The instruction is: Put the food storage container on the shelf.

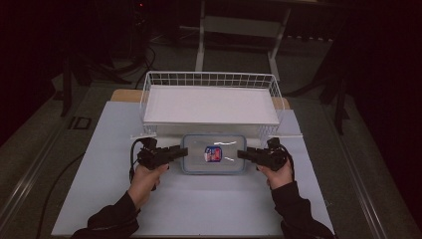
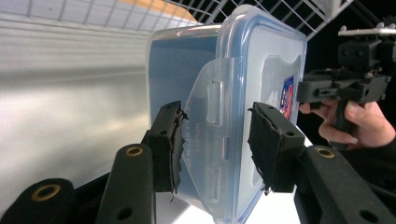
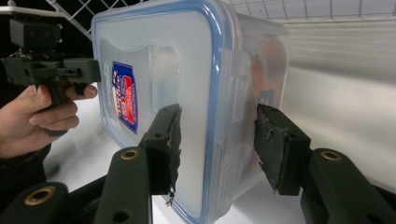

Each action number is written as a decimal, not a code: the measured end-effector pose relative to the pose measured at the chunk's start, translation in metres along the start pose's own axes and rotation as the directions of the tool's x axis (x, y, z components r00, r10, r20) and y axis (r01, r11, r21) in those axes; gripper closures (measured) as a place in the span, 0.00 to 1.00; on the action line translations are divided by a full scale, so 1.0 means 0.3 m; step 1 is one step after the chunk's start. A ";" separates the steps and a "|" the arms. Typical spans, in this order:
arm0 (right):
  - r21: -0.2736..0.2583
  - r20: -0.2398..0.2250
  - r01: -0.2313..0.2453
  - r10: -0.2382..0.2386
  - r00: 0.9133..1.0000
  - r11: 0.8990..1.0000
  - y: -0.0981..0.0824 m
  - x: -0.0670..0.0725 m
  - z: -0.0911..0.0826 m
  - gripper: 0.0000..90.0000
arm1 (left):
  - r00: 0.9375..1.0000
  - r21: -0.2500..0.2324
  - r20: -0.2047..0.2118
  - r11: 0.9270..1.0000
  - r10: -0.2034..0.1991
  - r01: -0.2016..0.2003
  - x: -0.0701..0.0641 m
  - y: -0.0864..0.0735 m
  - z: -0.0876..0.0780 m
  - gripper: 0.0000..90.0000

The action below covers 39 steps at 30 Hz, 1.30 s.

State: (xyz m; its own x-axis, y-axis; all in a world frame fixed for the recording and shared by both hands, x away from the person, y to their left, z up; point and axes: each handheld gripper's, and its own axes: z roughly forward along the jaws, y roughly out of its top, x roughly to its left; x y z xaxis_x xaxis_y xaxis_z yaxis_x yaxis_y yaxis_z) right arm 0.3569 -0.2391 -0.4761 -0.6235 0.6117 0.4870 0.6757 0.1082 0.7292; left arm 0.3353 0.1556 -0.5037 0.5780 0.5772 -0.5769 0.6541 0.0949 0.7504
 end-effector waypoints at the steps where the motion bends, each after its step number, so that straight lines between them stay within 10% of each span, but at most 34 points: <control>1: -0.002 0.000 0.002 -0.002 1.000 1.000 -0.001 -0.006 0.005 0.58 | 1.000 -0.002 -0.002 1.000 -0.006 0.005 0.005 -0.003 0.006 0.61; 24: -0.026 -0.010 0.012 -0.012 1.000 1.000 0.007 -0.104 0.061 0.55 | 1.000 -0.035 -0.028 0.999 0.011 -0.012 0.056 -0.005 0.070 0.59; 39: -0.088 0.119 0.035 -0.024 0.993 0.996 0.012 -0.086 0.076 0.56 | 0.989 -0.108 -0.147 0.994 0.016 -0.033 0.054 0.003 0.120 0.51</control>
State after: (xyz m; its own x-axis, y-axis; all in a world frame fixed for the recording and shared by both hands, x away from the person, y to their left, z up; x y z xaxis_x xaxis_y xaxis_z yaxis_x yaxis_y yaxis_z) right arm 0.3845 -0.2365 -0.4970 -0.5885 0.6978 0.4084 0.6162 0.0601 0.7853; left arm 0.3628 0.1359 -0.5239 0.5107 0.6916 -0.5107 0.5782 0.1634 0.7994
